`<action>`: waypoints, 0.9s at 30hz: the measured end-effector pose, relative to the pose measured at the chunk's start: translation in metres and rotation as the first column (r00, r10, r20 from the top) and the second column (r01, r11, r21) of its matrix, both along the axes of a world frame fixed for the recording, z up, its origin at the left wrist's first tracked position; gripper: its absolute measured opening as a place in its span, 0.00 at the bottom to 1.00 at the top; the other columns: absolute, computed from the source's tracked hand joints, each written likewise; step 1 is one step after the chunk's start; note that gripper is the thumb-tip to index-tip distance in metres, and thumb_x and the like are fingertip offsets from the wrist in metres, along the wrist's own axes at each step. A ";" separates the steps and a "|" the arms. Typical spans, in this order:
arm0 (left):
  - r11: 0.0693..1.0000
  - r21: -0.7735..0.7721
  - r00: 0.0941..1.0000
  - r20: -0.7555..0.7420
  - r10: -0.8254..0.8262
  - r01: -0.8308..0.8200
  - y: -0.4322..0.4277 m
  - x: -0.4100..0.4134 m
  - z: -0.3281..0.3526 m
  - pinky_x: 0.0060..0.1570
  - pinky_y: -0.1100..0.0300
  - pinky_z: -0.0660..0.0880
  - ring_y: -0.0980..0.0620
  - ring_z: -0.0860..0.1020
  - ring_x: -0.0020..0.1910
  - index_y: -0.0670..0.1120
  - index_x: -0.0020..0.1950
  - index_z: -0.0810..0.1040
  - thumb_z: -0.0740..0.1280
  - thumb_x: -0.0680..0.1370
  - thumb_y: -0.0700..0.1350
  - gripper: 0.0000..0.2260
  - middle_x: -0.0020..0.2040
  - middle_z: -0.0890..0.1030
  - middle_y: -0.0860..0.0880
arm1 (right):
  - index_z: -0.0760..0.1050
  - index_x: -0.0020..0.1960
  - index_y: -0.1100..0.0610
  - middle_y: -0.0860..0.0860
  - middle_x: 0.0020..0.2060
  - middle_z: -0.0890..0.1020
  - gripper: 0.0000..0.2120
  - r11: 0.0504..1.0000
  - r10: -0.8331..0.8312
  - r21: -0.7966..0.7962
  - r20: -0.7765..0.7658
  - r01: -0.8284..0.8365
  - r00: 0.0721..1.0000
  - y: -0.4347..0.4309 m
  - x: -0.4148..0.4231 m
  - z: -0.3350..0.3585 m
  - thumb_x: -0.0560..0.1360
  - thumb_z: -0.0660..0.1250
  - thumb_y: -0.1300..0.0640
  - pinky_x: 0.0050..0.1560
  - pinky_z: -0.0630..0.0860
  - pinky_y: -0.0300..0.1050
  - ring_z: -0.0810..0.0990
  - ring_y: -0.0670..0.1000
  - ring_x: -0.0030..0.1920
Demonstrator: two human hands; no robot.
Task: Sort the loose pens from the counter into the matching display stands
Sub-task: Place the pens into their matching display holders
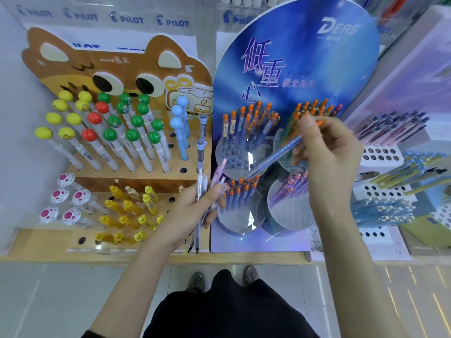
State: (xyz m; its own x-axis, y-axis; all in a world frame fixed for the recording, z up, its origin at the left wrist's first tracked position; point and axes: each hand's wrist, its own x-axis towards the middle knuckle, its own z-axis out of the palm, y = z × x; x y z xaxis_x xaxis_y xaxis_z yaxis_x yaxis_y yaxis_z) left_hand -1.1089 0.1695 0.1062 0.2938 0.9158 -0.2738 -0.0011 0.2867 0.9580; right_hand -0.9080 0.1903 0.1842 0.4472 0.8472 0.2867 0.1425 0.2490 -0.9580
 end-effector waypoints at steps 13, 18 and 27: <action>0.995 -0.031 0.996 -0.010 0.094 -0.094 0.001 0.008 0.000 0.25 0.62 0.68 0.54 0.68 0.26 0.44 0.55 0.76 0.63 0.74 0.56 0.18 0.35 0.79 0.54 | 0.81 0.47 0.64 0.57 0.39 0.80 0.05 0.990 -0.015 -0.097 0.635 0.099 0.772 -0.038 -0.016 -0.071 0.73 0.71 0.63 0.40 0.72 0.42 0.80 0.55 0.35; 0.996 -0.018 0.997 0.002 0.082 -0.082 0.002 0.003 0.001 0.26 0.62 0.68 0.54 0.68 0.26 0.44 0.54 0.77 0.63 0.74 0.56 0.18 0.36 0.79 0.53 | 0.80 0.54 0.64 0.58 0.44 0.81 0.09 0.982 0.024 -0.158 0.630 0.099 0.776 -0.040 -0.018 -0.081 0.74 0.70 0.67 0.44 0.75 0.43 0.81 0.55 0.40; 0.998 -0.013 0.999 0.002 0.053 -0.053 0.002 -0.003 -0.002 0.25 0.64 0.69 0.56 0.70 0.26 0.47 0.55 0.78 0.63 0.75 0.56 0.16 0.37 0.79 0.55 | 0.73 0.55 0.62 0.57 0.44 0.81 0.07 0.973 0.087 -0.220 0.619 0.066 0.780 -0.037 -0.012 -0.087 0.77 0.64 0.66 0.41 0.76 0.54 0.81 0.62 0.40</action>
